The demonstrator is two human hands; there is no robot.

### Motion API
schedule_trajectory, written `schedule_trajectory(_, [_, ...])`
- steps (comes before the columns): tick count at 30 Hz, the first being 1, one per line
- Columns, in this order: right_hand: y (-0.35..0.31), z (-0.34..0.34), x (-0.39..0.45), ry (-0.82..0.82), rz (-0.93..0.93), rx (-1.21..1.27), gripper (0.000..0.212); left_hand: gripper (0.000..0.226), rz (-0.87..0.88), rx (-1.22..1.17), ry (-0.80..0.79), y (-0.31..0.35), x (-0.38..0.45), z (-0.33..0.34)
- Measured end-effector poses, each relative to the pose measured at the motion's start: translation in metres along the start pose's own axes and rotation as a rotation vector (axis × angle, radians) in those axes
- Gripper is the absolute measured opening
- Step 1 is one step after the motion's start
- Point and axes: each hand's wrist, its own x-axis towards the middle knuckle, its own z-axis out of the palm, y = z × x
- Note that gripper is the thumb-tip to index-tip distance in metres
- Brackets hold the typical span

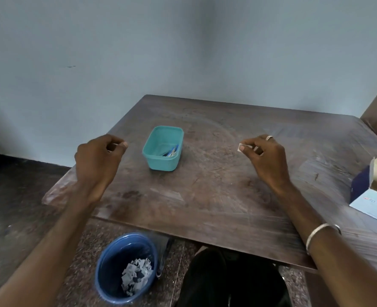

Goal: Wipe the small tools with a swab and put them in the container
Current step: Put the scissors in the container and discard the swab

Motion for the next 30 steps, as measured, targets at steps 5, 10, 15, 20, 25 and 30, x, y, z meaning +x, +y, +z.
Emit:
schedule_trajectory(5, [-0.075,0.02,-0.033,-0.128,0.096,0.247,0.01,0.019,-0.066,0.042,-0.045,-0.051,-0.025,-0.024])
schedule_trajectory(10, [-0.163,0.055,-0.088,-0.369,0.099,0.515,0.023,0.02,-0.089,0.049,-0.036,-0.088,-0.04,-0.036])
schedule_trajectory(15, [-0.214,0.095,-0.135,-0.694,-0.049,0.496,0.027,0.02,0.05,0.107,0.01,-0.109,-0.052,-0.038])
schedule_trajectory(20, [-0.216,0.145,-0.177,-1.06,0.1,0.436,0.017,0.021,0.173,0.105,0.045,-0.139,-0.066,-0.031])
schedule_trajectory(25, [-0.179,0.211,-0.205,-1.063,0.243,0.262,0.015,0.011,0.252,-0.043,0.221,-0.154,-0.078,-0.02])
schedule_trajectory(30, [-0.15,0.281,-0.208,-1.069,0.337,0.105,0.021,0.009,0.345,-0.147,0.349,-0.167,-0.083,-0.004])
